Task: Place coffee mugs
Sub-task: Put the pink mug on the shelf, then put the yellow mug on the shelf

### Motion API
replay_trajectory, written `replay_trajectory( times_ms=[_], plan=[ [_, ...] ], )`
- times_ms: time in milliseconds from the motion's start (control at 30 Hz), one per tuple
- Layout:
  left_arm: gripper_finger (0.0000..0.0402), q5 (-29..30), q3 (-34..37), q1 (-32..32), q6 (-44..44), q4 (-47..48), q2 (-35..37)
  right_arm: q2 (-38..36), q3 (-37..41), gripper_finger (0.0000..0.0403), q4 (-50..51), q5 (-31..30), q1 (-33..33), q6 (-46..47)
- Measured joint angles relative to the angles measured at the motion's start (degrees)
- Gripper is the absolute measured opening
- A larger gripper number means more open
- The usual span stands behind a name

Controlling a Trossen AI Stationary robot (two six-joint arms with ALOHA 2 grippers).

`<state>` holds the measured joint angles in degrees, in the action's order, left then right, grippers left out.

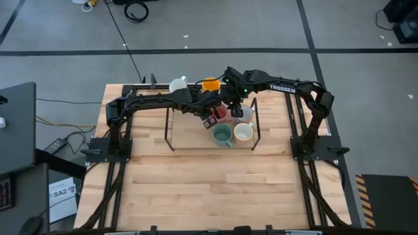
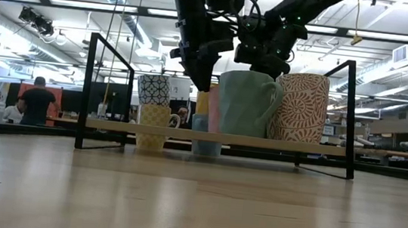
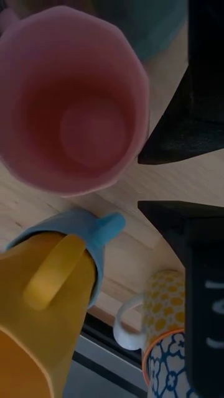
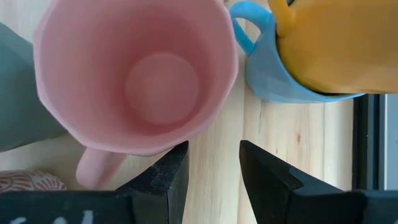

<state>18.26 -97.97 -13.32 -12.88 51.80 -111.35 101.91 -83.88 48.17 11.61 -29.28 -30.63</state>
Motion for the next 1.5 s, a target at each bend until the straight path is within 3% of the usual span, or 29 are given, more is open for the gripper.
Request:
replay_trajectory(
  times_ms=[567,1000,1100,1267,1500],
  plan=[
    [0.0111,-0.02,-0.02,-0.65,5.28,3.03,4.03,-0.73,-0.09,0.0149,-3.09,-0.11,-2.17,0.01],
    [0.0111,-0.89,-0.02,-7.65,17.51,7.11,11.22,-5.73,-0.09,0.0149,-11.78,-4.92,-3.99,-0.44],
    [0.0111,-4.17,-0.06,-10.15,20.88,7.99,13.55,-5.70,-0.09,0.0149,-15.61,-4.67,-4.45,-0.44],
    [0.0111,-14.78,-0.07,-15.56,24.71,10.41,16.75,-5.55,-0.09,0.0149,-19.81,-3.85,-4.68,-1.69],
    [0.0111,-27.23,-0.07,-22.25,27.36,10.96,17.84,-5.53,-0.07,0.0149,-20.84,2.95,-4.90,-4.13]
  ],
)
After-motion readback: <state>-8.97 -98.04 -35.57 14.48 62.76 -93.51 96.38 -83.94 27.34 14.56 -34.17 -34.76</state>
